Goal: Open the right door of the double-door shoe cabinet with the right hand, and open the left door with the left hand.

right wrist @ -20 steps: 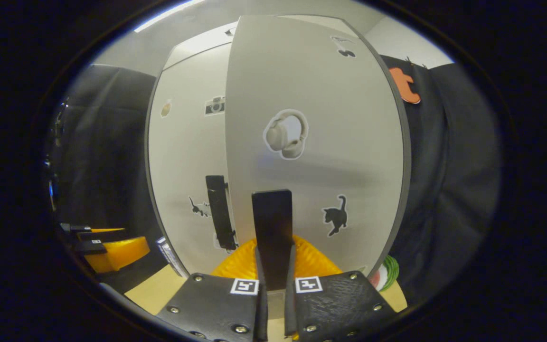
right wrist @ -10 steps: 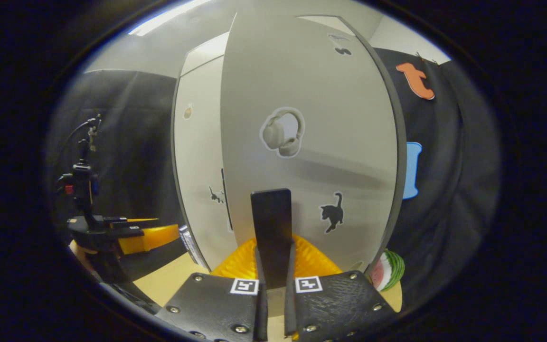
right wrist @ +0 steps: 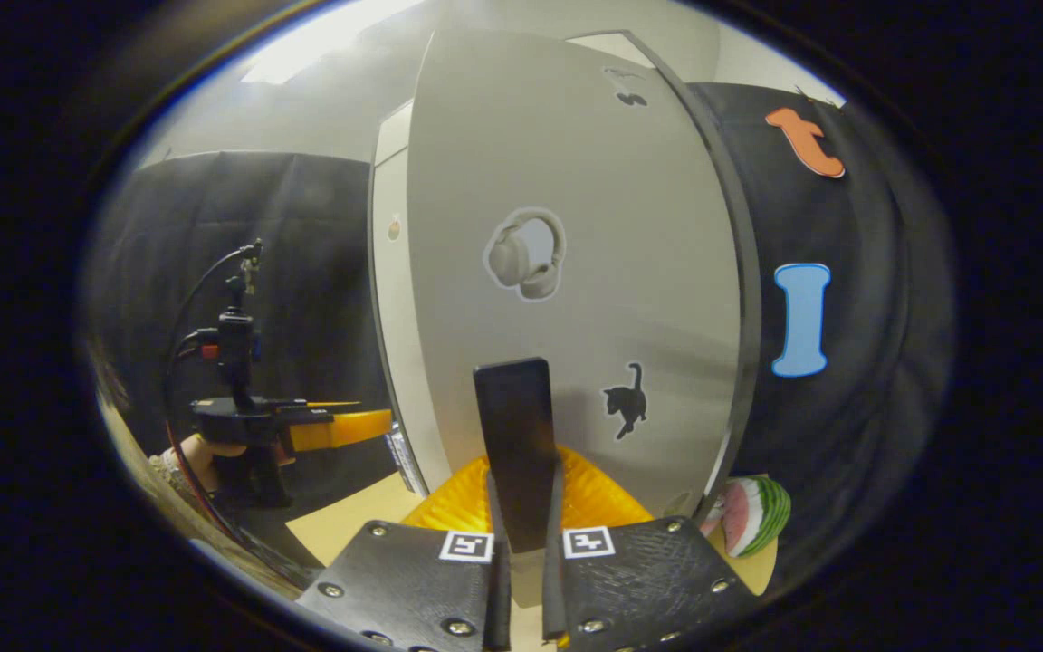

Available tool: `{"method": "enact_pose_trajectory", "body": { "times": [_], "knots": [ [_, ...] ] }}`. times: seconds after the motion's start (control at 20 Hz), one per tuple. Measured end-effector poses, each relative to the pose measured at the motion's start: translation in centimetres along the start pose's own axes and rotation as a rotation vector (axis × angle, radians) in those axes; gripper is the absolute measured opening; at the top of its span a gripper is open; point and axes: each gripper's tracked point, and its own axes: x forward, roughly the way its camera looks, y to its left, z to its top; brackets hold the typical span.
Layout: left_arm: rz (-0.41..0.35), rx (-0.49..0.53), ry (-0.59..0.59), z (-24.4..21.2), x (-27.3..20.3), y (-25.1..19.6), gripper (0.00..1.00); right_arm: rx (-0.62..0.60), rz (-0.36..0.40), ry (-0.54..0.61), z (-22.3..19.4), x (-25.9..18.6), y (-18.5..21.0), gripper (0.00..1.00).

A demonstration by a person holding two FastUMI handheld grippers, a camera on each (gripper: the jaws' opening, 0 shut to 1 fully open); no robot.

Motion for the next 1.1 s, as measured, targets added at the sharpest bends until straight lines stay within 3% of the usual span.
{"method": "enact_pose_trajectory", "body": {
  "times": [0.25,0.6,1.1],
  "knots": [
    [-0.027,0.008,-0.003,0.1,1.1,-1.3,0.96,0.024,0.028,-0.010,-0.1,-2.1,-1.6,0.14],
    [-0.068,0.024,-0.012,0.8,3.5,-3.5,0.96,0.045,-0.003,-0.020,0.4,-3.7,-3.9,0.13],
    [-0.056,0.018,-0.032,1.9,5.7,-4.3,0.96,0.125,-0.118,-0.073,0.6,-4.7,-6.5,0.12]
  ]
}}
